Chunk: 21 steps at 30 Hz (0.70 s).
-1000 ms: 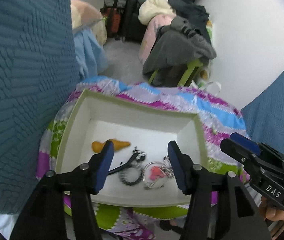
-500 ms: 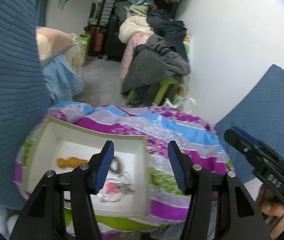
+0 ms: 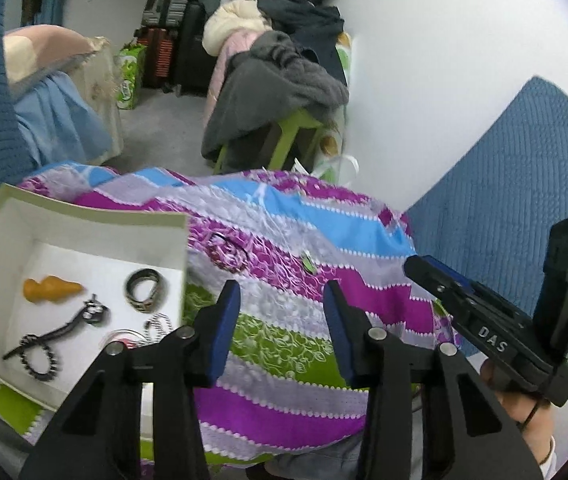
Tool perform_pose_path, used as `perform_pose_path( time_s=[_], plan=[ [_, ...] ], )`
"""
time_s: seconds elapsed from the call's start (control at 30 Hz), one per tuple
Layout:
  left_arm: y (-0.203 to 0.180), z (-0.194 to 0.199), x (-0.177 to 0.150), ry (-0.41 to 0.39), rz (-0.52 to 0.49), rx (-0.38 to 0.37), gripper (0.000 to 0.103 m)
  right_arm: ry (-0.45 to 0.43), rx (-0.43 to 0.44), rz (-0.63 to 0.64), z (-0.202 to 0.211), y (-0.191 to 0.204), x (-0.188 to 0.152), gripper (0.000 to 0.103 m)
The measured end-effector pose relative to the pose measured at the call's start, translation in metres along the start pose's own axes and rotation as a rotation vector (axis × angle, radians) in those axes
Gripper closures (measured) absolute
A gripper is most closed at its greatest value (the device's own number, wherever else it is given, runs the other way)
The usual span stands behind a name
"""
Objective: Organize jewelry
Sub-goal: 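Move both tools back over the last items on the cloth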
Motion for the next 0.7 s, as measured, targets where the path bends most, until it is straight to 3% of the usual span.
perform_pose_path(
  time_s=[0.23, 0.4, 0.7],
  plan=[
    [-0.022, -0.039, -0.005, -0.001, -0.049, 0.018, 0.064, 0.039, 0.044, -0.025, -0.036, -0.029, -0.014, 0.077],
    [-0.02, -0.073, -0.005, 0.018, -0.03, 0.028, 0.071, 0.076, 0.079, -0.01, -0.066, -0.041, -0.017, 0.079],
    [-0.011, -0.134, -0.004, 0.068, 0.004, 0.104, 0.072, 0.191, 0.137, -0.032, -0.132, -0.062, -0.012, 0.081]
  ],
)
Point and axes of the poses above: each gripper's, at about its wrist camera, not at the fingertips, and z roughly against the way its jaws point, y to its left, x to its top, the point moved 3 cm from there along -z, roughly the way its jaws point, and after that the axes turned 1 degree about x, right-handed, at the moved point
